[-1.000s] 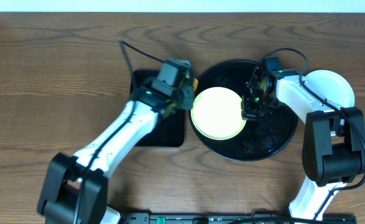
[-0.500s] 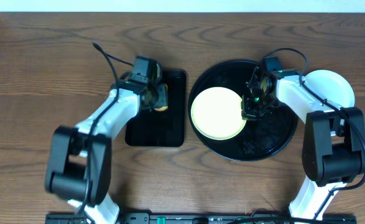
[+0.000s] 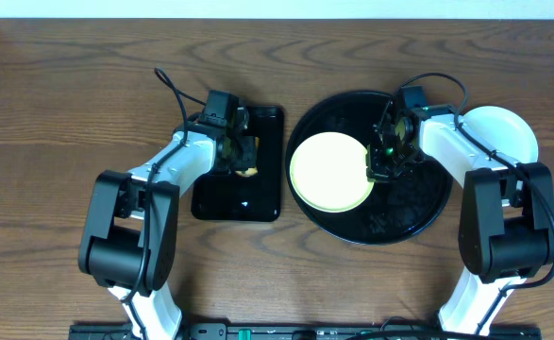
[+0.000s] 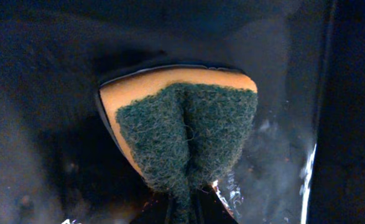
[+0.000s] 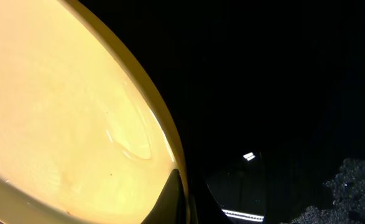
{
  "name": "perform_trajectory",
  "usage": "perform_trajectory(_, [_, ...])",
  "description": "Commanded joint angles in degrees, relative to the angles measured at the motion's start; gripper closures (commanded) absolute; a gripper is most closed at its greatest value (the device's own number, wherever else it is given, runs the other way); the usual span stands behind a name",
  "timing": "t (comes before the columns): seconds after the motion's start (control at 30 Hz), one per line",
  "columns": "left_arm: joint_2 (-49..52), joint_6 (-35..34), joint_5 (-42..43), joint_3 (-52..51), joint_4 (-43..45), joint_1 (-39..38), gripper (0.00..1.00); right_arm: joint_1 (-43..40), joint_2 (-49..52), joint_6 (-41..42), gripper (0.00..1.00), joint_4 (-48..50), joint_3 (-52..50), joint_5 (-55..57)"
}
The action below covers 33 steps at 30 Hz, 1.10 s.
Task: Clean dirty plates on tray and stack at the side
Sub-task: 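Return the sponge to the small black tray with the left gripper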
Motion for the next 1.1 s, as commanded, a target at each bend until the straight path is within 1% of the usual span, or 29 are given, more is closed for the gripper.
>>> perform_trajectory(0.0, [-3.30,1.86,5.33,0.55,-0.94,0.00,0.93,1.09,0.94,0.11,0.99,-0.96,-1.09,2.75])
perform_trajectory(0.07, [-6.14,1.84,2.27,0.55,-1.01,0.00,0.93,1.09,0.94,0.11,0.99,-0.96,-1.07,2.75])
perform_trajectory(0.17, [-7.82,1.79,-3.26,0.52,-1.01,0.00,0.93,1.09,0.94,0.11,0.99,-0.96,-1.07,2.75])
perform_trajectory(0.37, [-5.57,1.53,-3.52,-1.14,-0.98,0.00,0.93,1.09,0.94,0.11,0.99,-1.03,-1.07,2.75])
perform_trajectory(0.63, [1.27,0.94,-3.43,-3.04,-0.90,0.00,0.93,1.09,0.94,0.11,0.99,-0.96,-1.09,2.75])
perform_trajectory(0.83, [-1.42,0.96,-3.04,-1.97,-1.27,0.00,0.92,1.09,0.94,0.15,0.99,-0.04,-1.07,2.75])
perform_trajectory(0.9, [-4.17,0.96,-3.08,-1.79,-1.20,0.00,0.83,1.09,0.94,0.59,0.99,0.94,-1.07,2.75])
perform_trajectory(0.93, [-5.33,0.96,-3.08,-1.77,-1.22,0.00,0.72,1.09,0.94,0.79,0.99,1.49,-1.07,2.75])
perform_trajectory(1.0, [-8.50,0.96,-3.08,-1.77,-1.44,0.00,0.64,1.09,0.94,1.03,0.99,3.06,-1.07,2.73])
perform_trajectory(1.03, [-10.01,0.96,-3.10,-1.77,-1.70,0.00,0.58,1.09,0.94,1.03,0.99,3.80,-1.09,2.71])
perform_trajectory(1.07, [-11.50,0.96,-3.10,-1.77,-1.97,0.00,0.46,1.09,0.94,1.01,0.99,4.59,-1.07,2.67])
